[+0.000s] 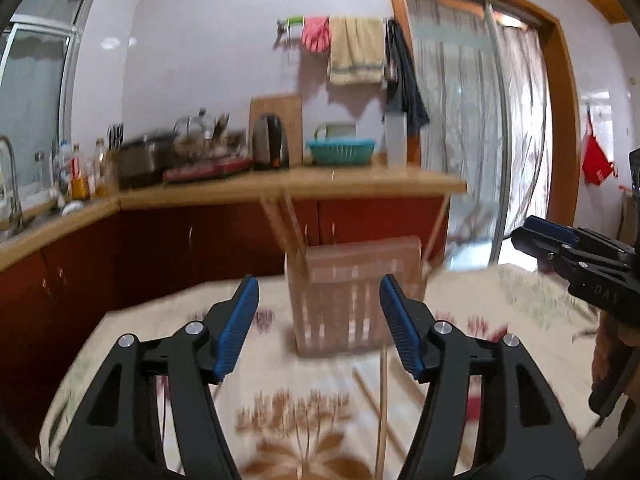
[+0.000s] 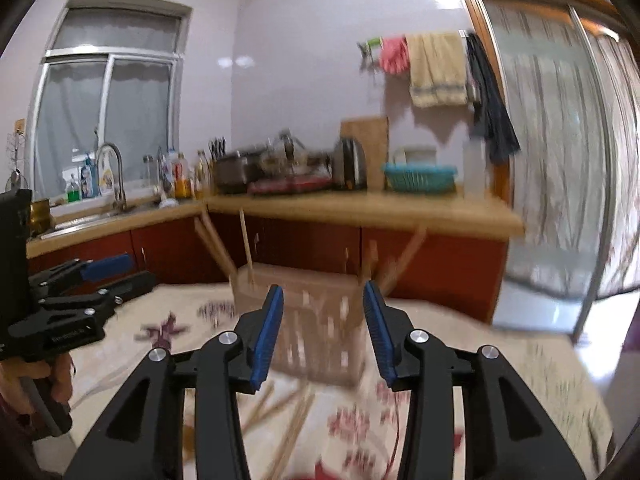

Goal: Organize utensils
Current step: 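Close the left tool on a loose chopstick while the right tool grasps another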

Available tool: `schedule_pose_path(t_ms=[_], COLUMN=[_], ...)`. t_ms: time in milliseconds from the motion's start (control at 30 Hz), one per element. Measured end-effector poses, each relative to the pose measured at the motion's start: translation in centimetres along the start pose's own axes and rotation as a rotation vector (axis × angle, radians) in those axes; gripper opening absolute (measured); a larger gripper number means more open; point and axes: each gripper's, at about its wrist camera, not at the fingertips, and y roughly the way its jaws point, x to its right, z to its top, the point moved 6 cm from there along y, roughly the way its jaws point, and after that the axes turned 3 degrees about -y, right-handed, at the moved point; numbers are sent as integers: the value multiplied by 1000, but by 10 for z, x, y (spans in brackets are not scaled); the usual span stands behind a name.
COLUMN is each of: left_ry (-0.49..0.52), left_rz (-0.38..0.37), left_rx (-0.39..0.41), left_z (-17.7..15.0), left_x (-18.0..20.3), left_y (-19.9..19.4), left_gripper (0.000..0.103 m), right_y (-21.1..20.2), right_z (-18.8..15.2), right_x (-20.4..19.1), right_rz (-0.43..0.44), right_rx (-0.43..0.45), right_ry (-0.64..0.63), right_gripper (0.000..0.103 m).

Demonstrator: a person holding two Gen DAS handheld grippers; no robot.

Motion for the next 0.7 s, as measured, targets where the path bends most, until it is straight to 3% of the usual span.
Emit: schedule_pose_path(t_ms=[300, 700], left_ry=[-5, 3], left_rz=[-18, -63], left_rx=[-156, -277], left_z=[-97, -169], left_x=[11, 29], left_y=[-17, -16], left_gripper=[61, 40], right_y=[-14, -23], right_z=[-94, -139], right_x=[-2, -11], right_rz=[-26, -1], right_rx=[-143, -198], right_ry=[52, 79], right_gripper=[42, 42])
